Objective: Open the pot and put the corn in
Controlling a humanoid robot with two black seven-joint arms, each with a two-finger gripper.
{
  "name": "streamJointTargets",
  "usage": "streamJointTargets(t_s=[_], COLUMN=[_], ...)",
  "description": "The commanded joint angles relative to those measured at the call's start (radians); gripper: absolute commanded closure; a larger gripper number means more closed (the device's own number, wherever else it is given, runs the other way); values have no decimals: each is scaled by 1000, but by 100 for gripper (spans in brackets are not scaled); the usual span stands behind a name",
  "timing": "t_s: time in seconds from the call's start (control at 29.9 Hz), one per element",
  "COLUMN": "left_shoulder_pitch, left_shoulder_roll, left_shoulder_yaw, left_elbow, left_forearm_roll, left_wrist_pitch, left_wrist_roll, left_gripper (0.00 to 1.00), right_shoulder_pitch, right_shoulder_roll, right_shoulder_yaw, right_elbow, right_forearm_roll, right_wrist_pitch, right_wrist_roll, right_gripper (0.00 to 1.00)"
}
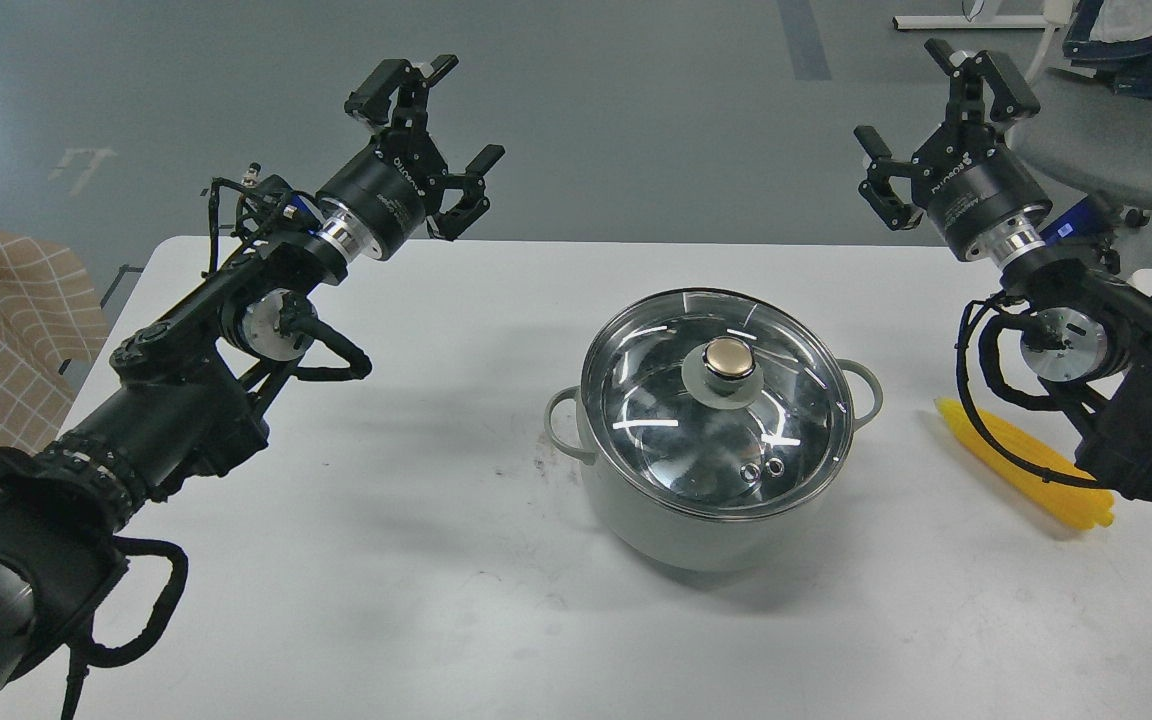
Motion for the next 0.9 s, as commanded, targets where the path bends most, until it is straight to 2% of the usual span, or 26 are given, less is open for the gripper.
streamJointTargets(t_s=[0.0,0.2,0.54,0.67,0.77,0.87], left_shoulder_pitch=[2,1,-9,-6,-4,0], left_shoulder_roll=[-1,-2,-1,-2,1,-1], left_shoulder_yaw=[-3,0,8,3,2,-3], left_elbow=[-1,-3,29,17,15,12], left_forearm_roll=[-2,-2,0,-2,-4,-13], left_wrist_pitch=[0,0,0,0,41,36], left_wrist_roll=[-3,-49,-40,-53,-52,-55], left_gripper=[2,2,2,2,2,2], right_shoulder_pitch=[0,-9,-9,-11,-9,-9], right_shoulder_roll=[-1,-20,-17,-18,-18,-18], right_shoulder_yaw=[1,0,-9,-11,-11,-11], right_elbow=[-1,10,10,10,10,10], right_forearm_roll=[26,17,5,2,-7,-15], right_wrist_pitch=[0,0,0,0,0,0], right_wrist_roll=[0,0,0,0,0,0], right_gripper=[2,2,2,2,2,2])
